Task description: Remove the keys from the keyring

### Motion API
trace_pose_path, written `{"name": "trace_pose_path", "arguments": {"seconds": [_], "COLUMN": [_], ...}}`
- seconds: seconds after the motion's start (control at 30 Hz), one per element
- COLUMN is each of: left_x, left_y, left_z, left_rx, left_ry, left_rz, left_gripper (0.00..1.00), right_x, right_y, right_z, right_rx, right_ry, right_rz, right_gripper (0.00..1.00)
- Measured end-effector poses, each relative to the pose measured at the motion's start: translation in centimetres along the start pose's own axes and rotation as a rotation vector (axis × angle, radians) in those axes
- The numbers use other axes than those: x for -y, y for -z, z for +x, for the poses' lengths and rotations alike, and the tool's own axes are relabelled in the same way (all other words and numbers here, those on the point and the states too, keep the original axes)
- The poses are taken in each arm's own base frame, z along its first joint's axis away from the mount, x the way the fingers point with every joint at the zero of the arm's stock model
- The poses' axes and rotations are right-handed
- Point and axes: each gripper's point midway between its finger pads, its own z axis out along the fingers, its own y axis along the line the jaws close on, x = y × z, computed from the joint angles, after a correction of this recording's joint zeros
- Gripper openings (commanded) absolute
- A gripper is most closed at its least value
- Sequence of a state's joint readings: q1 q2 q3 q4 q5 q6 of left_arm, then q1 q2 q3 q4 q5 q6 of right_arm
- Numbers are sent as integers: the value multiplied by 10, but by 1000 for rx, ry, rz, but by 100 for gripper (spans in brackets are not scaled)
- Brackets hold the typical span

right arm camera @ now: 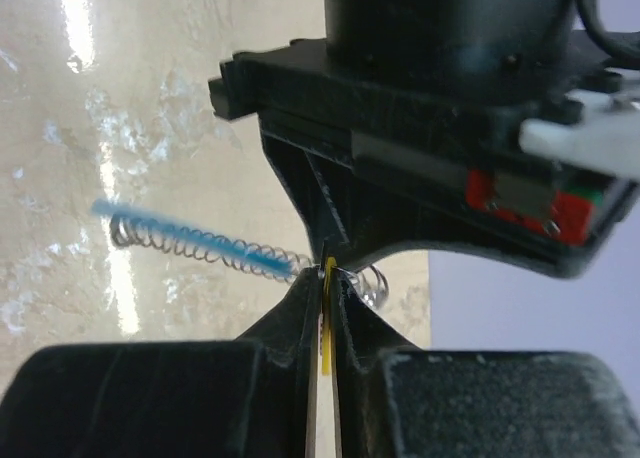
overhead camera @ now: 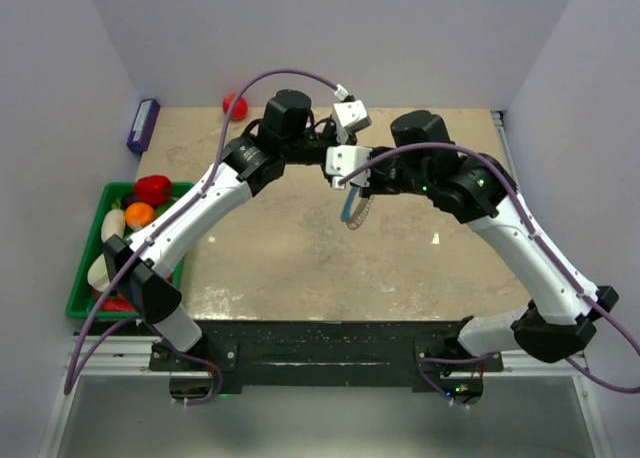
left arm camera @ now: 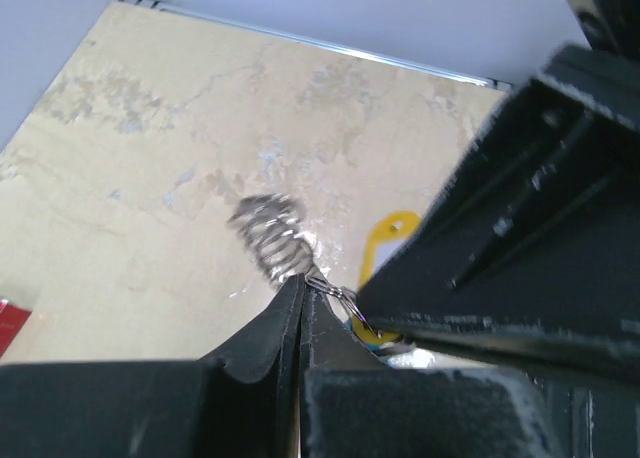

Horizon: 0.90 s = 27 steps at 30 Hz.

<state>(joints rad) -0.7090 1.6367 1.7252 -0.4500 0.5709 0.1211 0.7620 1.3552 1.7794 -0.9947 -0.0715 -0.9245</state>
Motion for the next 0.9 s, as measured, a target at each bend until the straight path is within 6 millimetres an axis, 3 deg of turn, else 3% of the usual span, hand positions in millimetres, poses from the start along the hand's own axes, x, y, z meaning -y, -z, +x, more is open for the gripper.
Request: {"name": "trace_pose_path", "arguments": {"seconds": [0.2,0.3,0.6,0.8,0.9], "left_x": [-21,-23,-42,-68,-71], "left_y": [-16,-18,-13,13,32], "left_z": [1,1,-3,-11,-24], "left_rx": [1,2,12,35,70], "left_ry": [11,6,-3,-6,-24], "left_rz": [-130,-158,-249,-324,-329], "left_gripper": [0,0,1,41,49], "right_x": [-17,-21,-4,-5,-7], "right_y": [-21,-14,15,13,11], "right_z": [-14,-15,-32,-28,-24], "right_rx": [15,32,138,134,124], "right_ry": [-133,-188,-262,-278,-287], "right_rz": [-30,-16,72,76,77], "right_gripper": [0,0,0,0,0]}}
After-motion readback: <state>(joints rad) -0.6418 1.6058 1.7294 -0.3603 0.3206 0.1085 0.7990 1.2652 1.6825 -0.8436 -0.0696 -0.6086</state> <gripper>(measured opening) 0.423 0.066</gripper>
